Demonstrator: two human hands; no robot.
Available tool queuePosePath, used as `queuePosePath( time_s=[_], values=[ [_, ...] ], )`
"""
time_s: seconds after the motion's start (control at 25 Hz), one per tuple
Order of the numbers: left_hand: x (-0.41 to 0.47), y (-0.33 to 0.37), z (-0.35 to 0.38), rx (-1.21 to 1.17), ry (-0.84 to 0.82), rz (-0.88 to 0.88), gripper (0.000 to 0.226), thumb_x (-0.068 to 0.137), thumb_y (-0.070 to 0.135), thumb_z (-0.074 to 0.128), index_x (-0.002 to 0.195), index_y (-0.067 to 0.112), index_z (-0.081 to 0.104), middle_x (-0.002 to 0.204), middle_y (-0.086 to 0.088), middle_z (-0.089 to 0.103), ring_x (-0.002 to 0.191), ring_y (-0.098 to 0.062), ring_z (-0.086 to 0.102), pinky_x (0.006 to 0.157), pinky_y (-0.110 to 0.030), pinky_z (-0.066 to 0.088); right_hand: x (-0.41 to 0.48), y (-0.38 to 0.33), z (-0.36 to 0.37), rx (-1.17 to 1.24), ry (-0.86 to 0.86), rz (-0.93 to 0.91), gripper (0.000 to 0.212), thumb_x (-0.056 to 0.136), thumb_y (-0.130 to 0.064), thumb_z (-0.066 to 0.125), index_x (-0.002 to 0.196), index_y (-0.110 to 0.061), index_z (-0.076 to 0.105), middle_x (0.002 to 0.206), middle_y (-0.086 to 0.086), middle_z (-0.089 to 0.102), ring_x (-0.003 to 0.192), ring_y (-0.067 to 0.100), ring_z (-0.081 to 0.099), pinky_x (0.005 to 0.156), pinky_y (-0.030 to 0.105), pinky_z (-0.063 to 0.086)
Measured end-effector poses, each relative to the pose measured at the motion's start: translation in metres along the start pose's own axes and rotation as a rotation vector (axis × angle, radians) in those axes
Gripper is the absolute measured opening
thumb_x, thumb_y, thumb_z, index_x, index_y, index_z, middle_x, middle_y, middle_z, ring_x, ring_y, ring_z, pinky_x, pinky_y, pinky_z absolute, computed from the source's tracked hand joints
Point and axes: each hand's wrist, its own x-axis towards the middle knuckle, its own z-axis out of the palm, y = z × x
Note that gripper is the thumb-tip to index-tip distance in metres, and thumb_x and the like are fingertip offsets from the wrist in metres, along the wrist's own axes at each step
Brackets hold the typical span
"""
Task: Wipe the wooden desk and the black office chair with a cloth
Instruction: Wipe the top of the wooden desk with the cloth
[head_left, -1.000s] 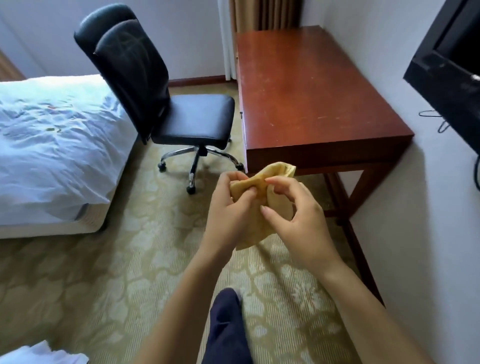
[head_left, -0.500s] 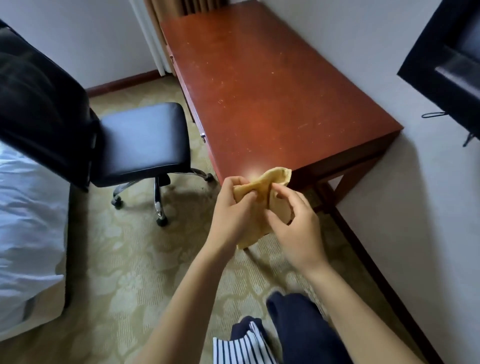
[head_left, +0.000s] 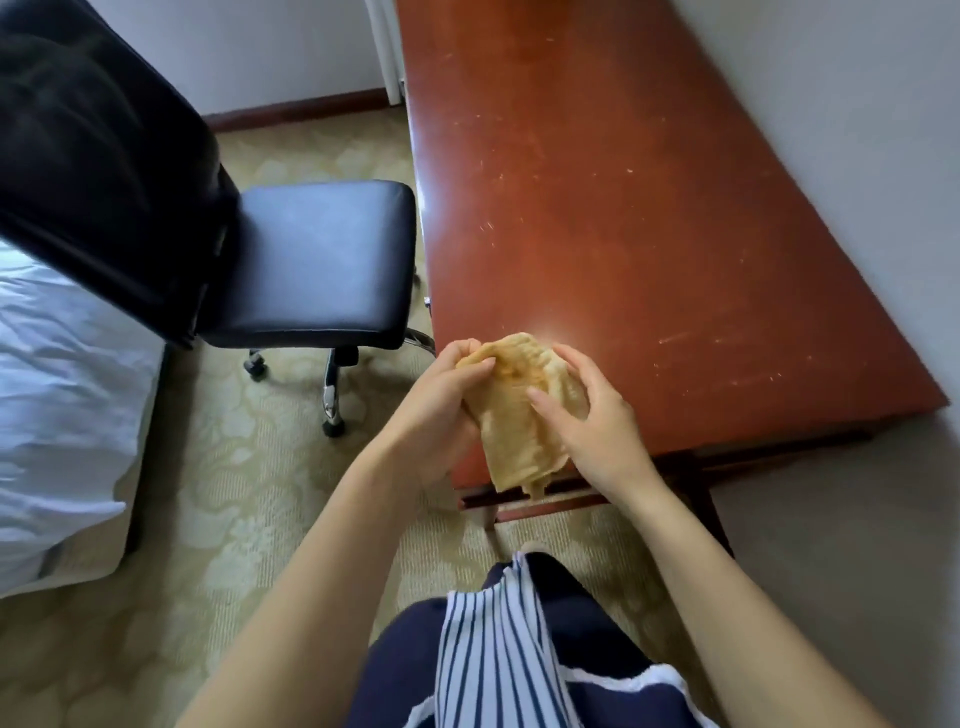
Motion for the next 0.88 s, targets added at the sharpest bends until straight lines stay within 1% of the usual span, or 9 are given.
queuePosePath(
  time_s=[0.12,0.24,0.32,0.36,0.44,0.52,0.64,0.76,0.88],
  values=[
    [0.024,0.016,0.002,-0.146,-0.019,0.015,0.012,0.096,0.005,0.043,0.106,0.01,0.047,0.096,-0.01,0.059,0.093,-0.02,0.059,0.087,-0.04,0.051,0.038,-0.011,0.0,-0.002,-0.213,-0.057,0.079,0.077,-0.049,0.068,0.143,-0.036,0.027,0.139,-0.013,0.043,0.123,0.002,0.045,0.101,0.022,0.039],
    [0.039,0.026,0.004,-0.142,-0.065,0.014,0.026,0.096,0.007,0.043,0.121,0.008,0.047,0.105,-0.014,0.06,0.099,-0.025,0.061,0.087,-0.04,0.053,0.053,-0.013,0.008,0.02,-0.19,-0.086,0.088,0.064,-0.052,0.076,0.135,-0.036,0.026,0.135,-0.013,0.044,0.118,0.004,0.05,0.094,0.02,0.045],
    [0.047,0.033,0.004,-0.057,-0.1,-0.017,0.018,0.096,0.007,0.044,0.112,0.005,0.051,0.104,-0.014,0.061,0.095,-0.025,0.063,0.078,-0.039,0.056,0.058,-0.007,0.013,0.145,-0.112,-0.086,0.08,0.066,-0.036,0.082,0.125,-0.027,0.029,0.129,-0.005,0.048,0.114,0.009,0.054,0.09,0.02,0.049],
    [0.05,0.037,0.004,0.002,-0.124,-0.042,0.01,0.096,0.006,0.044,0.102,0.006,0.052,0.1,-0.013,0.061,0.09,-0.023,0.064,0.072,-0.037,0.057,0.058,-0.002,0.015,0.218,-0.093,-0.081,0.077,0.066,-0.028,0.083,0.121,-0.022,0.029,0.128,0.0,0.048,0.114,0.013,0.055,0.091,0.025,0.051],
    [0.057,0.045,0.005,0.112,-0.195,-0.096,0.012,0.095,0.004,0.045,0.088,0.012,0.05,0.089,-0.008,0.062,0.079,-0.017,0.065,0.062,-0.032,0.056,0.058,0.004,0.02,0.348,-0.064,-0.065,0.074,0.065,-0.019,0.082,0.116,-0.014,0.028,0.129,0.01,0.047,0.114,0.019,0.057,0.091,0.034,0.052],
    [0.061,0.051,0.006,0.168,-0.269,-0.172,0.015,0.094,0.002,0.045,0.085,0.014,0.049,0.084,-0.006,0.063,0.075,-0.016,0.066,0.063,-0.032,0.055,0.053,0.007,0.027,0.444,-0.042,-0.041,0.074,0.062,-0.019,0.081,0.115,-0.012,0.03,0.126,0.013,0.05,0.11,0.02,0.059,0.084,0.031,0.054],
    [0.071,0.056,0.012,0.254,-0.366,-0.306,0.018,0.094,-0.001,0.045,0.085,0.014,0.048,0.089,-0.008,0.063,0.081,-0.019,0.065,0.065,-0.033,0.056,0.042,0.013,0.039,0.567,0.078,0.012,0.071,0.06,-0.02,0.083,0.115,-0.015,0.039,0.118,0.011,0.055,0.102,0.018,0.062,0.08,0.029,0.054],
    [0.081,0.042,0.023,0.442,-0.321,-0.311,0.02,0.096,-0.002,0.045,0.085,0.016,0.046,0.099,-0.01,0.055,0.092,-0.023,0.056,0.066,-0.034,0.051,0.033,0.021,0.038,0.4,0.291,0.094,0.058,0.06,-0.031,0.084,0.11,-0.023,0.054,0.117,-0.003,0.052,0.104,0.004,0.056,0.083,0.018,0.05],
    [0.084,0.014,0.024,0.579,-0.216,-0.275,0.013,0.095,0.004,0.051,0.092,0.015,0.047,0.108,-0.01,0.055,0.095,-0.021,0.056,0.081,-0.044,0.055,0.028,0.036,0.031,0.09,0.481,0.104,0.028,0.074,-0.016,0.078,0.097,-0.022,0.064,0.108,-0.015,0.054,0.097,-0.005,0.054,0.084,0.016,0.049]
  ],
)
